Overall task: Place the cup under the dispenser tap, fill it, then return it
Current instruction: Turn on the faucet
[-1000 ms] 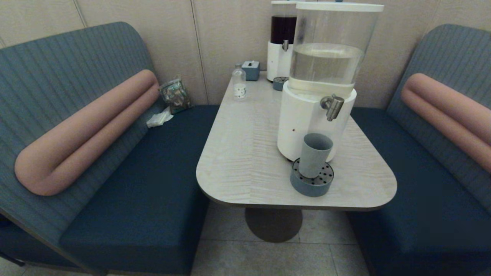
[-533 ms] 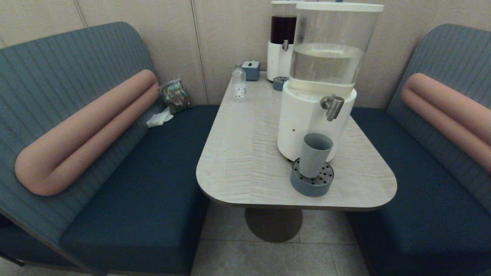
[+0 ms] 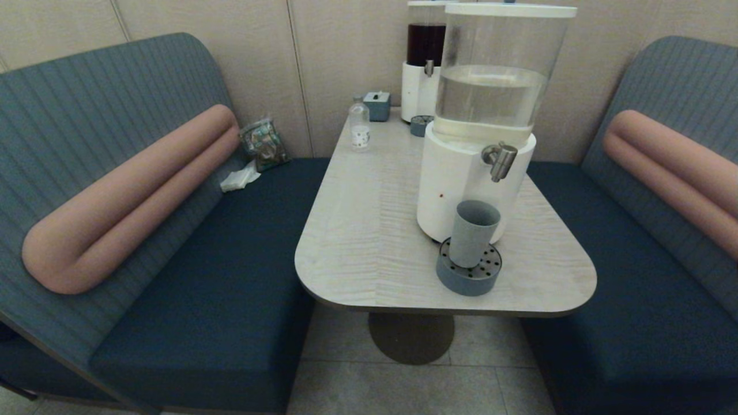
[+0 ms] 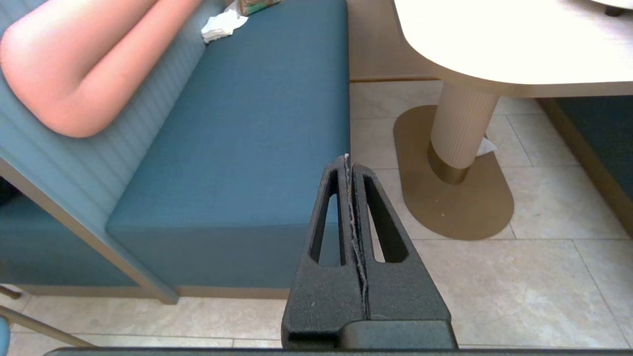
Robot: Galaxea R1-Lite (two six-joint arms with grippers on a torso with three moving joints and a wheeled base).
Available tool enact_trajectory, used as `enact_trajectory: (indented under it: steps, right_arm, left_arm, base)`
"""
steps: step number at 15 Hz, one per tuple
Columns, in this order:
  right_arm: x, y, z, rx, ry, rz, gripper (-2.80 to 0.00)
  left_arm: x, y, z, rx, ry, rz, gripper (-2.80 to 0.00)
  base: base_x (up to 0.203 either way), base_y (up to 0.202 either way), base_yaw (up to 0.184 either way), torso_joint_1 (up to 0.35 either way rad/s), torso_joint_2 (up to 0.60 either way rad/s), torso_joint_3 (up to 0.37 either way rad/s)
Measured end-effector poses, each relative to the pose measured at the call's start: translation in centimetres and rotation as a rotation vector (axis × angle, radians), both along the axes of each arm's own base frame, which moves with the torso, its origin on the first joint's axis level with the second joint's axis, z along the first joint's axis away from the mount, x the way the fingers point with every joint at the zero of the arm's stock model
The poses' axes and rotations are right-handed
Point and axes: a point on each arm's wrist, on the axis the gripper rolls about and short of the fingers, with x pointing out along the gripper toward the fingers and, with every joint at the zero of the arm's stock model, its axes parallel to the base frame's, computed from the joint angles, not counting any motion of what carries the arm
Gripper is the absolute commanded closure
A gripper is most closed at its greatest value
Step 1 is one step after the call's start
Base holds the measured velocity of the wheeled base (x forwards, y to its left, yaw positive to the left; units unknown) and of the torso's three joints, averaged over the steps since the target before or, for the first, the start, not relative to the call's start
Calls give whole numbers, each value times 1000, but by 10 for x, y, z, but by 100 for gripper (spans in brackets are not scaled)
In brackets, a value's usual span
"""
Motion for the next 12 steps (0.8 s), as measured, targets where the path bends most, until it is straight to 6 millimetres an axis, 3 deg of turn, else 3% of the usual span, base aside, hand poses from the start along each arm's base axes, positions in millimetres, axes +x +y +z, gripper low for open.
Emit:
enact_trajectory:
  steps: [2,5,9,12]
  right_arm:
    - [-4,0,9,0,-4,11,0]
    - [-22,1,49,2,-58,52,0]
    - [-32,1,145,1,-144,81,0]
    - [-2,1,217,2,-123,94,0]
  left_arm:
    - [0,0,0,1,0,-1,0]
    - [0,0,0,0,-1,-1,0]
    - [0,0,0,0,0,0,0]
    - [0,0,0,0,0,-1,0]
  base:
    - [0,0,0,0,0,0]
    - [0,0,0,0,0,0]
    - [0,0,0,0,0,0]
    - [0,0,0,0,0,0]
